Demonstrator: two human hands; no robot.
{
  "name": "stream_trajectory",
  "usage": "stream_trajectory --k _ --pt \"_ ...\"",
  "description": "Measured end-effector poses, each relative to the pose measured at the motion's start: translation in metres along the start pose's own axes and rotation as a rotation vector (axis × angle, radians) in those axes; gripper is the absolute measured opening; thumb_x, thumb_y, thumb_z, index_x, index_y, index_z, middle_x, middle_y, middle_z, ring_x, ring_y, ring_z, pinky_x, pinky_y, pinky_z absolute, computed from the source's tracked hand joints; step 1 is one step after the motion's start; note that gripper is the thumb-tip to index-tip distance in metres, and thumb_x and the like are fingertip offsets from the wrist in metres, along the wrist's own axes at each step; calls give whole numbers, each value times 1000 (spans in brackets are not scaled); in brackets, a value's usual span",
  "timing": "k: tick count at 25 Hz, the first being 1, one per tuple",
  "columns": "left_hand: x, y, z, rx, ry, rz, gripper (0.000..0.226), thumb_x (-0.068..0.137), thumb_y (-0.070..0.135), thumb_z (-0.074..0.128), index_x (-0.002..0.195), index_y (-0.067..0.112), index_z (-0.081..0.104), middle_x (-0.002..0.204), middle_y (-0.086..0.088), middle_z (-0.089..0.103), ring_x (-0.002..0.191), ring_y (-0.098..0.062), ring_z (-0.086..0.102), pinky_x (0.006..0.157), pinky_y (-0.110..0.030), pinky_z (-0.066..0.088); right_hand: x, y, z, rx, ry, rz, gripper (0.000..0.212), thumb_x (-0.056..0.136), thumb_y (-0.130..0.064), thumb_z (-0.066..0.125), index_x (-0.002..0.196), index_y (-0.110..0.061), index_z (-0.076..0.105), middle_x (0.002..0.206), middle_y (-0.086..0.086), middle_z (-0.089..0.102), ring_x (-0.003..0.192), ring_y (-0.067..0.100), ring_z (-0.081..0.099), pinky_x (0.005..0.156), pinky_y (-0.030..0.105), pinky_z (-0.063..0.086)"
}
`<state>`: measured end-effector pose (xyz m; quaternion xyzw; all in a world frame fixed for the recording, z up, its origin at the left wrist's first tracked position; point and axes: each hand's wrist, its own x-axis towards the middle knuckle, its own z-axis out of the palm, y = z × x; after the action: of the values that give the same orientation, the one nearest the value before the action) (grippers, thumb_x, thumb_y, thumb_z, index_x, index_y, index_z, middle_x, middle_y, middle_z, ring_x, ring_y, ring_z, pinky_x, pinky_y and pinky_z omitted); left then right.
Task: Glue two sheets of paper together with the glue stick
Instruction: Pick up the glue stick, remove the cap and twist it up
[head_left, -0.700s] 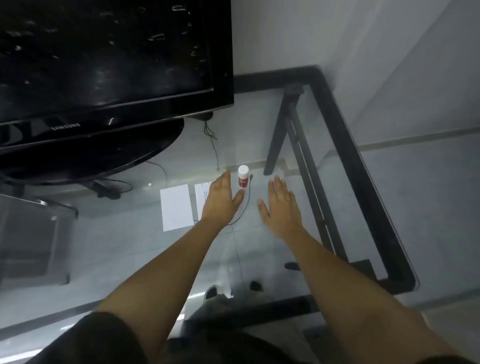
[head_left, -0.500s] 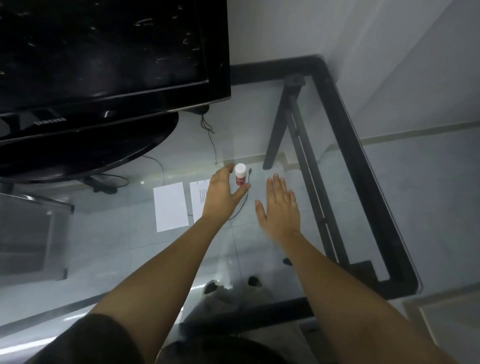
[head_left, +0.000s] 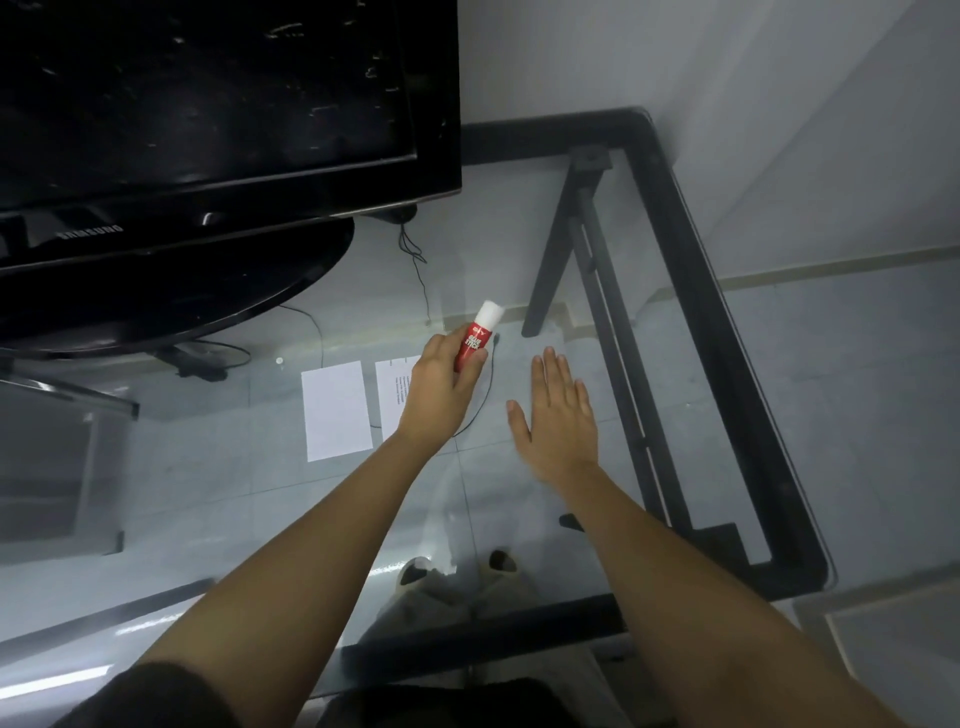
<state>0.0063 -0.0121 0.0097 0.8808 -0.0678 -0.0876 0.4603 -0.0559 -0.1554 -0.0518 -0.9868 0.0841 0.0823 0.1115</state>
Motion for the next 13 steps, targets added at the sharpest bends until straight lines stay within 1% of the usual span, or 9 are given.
stream_trajectory --k 2,3,4,5,6,7,9,11,13 --pt "-5 2 -7 15 -10 2 41 96 30 45 133 14 42 102 0 50 82 -12 50 67 -15 38 1 -1 -5 43 -22 -7 65 96 -48 22 148 -14 3 158 5 0 145 21 -3 114 36 -5" --pt "-8 3 -12 -17 -9 -12 36 95 31 46 128 16 43 99 1 51 76 -10 50 62 -10 38 3 -1 -11 116 -14 3 62 96 -43 31 147 -14 11 158 5 7 145 23 4 115 37 2" --pt "-10 4 -17 -64 -9 -32 29 94 31 48 120 19 44 94 1 54 70 -10 52 56 -8 38 6 -2 -20 246 14 37 55 96 -36 40 144 -15 25 155 6 20 143 25 17 115 37 14" --pt "-12 5 -22 -108 -13 -49 23 93 31 50 112 21 42 90 -1 56 68 -12 54 53 -10 40 11 -4 -33 420 60 95 45 95 -29 47 137 -16 39 148 6 35 135 25 33 110 33 27" --pt "-14 6 -25 -138 -23 -60 19 93 31 51 106 23 41 90 -3 58 70 -17 57 55 -17 44 16 -6 -48 608 110 154 35 94 -24 50 128 -17 50 137 5 48 124 21 46 100 25 38" --pt "-16 7 -28 -152 -37 -66 18 93 31 51 104 23 40 92 -4 60 74 -22 59 59 -25 47 20 -9 -63 776 135 196 29 93 -25 52 121 -19 57 127 2 56 112 16 54 89 17 42" --pt "-19 10 -32 -141 -67 -47 16 93 31 51 102 23 40 93 -6 62 73 -23 59 60 -33 48 27 -19 -90 940 78 190 28 92 -38 51 115 -25 61 111 -7 60 95 4 56 71 8 37" --pt "-21 11 -33 -104 -86 -6 16 93 33 51 101 23 40 83 0 59 62 -13 52 52 -25 42 28 -30 -105 972 -37 115 37 88 -49 52 117 -27 58 105 -15 57 88 -5 53 67 8 35" --pt "-20 14 -34 -75 -86 20 17 92 32 51 101 22 41 73 10 52 57 -8 47 50 -16 36 30 -36 -109 965 -97 57 37 86 -46 56 116 -24 58 99 -17 57 85 -4 54 68 8 37"
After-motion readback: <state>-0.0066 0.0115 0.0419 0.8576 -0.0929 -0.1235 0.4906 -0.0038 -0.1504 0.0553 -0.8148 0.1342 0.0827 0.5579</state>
